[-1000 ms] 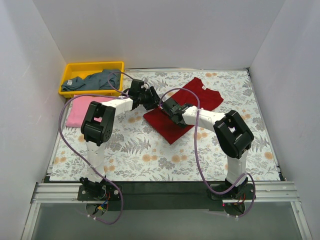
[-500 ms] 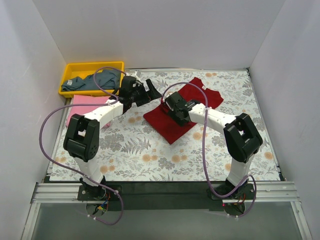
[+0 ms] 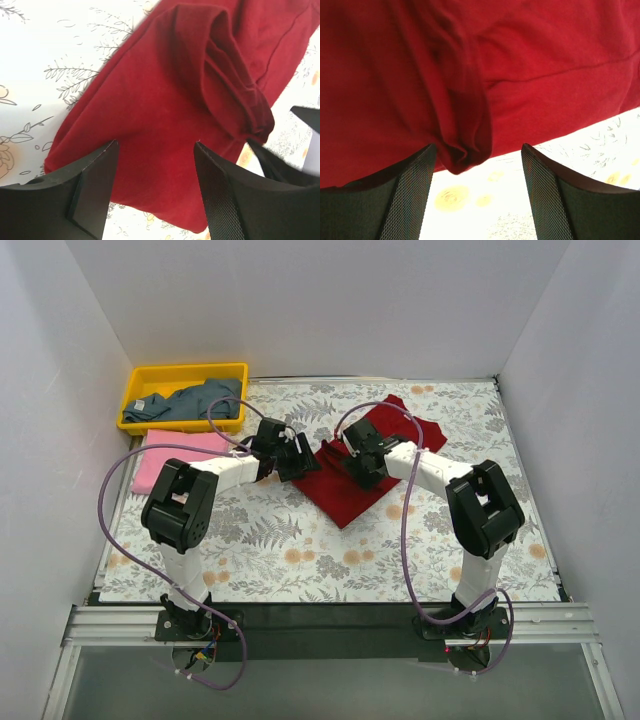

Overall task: Fold and stack the t-shirts
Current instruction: Fold the tshirt

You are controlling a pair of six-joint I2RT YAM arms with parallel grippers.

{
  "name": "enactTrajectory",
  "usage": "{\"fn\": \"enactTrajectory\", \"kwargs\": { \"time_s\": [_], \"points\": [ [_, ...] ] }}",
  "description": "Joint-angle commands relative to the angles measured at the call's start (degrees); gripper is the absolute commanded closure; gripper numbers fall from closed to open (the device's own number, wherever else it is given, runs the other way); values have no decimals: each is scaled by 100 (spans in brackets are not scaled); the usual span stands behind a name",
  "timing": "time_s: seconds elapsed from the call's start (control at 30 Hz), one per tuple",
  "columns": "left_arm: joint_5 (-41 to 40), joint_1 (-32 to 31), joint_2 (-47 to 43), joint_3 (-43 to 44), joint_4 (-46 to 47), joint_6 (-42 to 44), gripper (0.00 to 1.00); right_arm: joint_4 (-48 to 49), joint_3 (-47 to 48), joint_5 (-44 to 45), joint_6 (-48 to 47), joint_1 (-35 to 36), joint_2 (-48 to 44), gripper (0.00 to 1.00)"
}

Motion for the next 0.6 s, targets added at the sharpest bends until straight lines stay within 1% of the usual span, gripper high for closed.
{"fn": "enactTrajectory", "kwargs": {
  "time_s": [0.0, 0.17, 0.2, 0.27, 0.3, 0.37, 0.4, 0.47, 0.5, 0.57],
  "points": [
    [-138, -10, -16, -24, 10, 70, 43, 206, -109, 115, 121, -253, 129, 36],
    [-243, -10, 54, -59, -7, 132, 43, 241, -109, 213, 542, -842, 51, 37],
    [-252, -10, 80, -67, -7, 132, 43, 241, -117, 143, 787, -1043, -54, 37],
    [-261, -19, 142, -68, -16, 140, 43, 241, -135, 64, 921, -1246, -142, 38],
    [-261, -45, 151, -68, -16, 141, 43, 232, -144, -32, 1182, -1369, -247, 38],
    [-269, -54, 169, -50, -33, 149, 43, 232, -135, -173, 1211, -1379, -371, 39],
    [-261, -62, 169, -50, -34, 158, 43, 293, -144, -600, 1194, -1379, -484, 40],
    [-287, -63, 142, -41, -51, 167, 43, 425, -214, -1173, 1211, -1370, -643, 42],
    [-296, -71, 125, -24, -51, 184, 43, 600, -275, -1785, 1237, -1370, -844, 45],
    [-313, -63, 29, -6, -112, 193, 43, 855, -538, -2482, 1378, -1370, -1073, 47]
  ]
}}
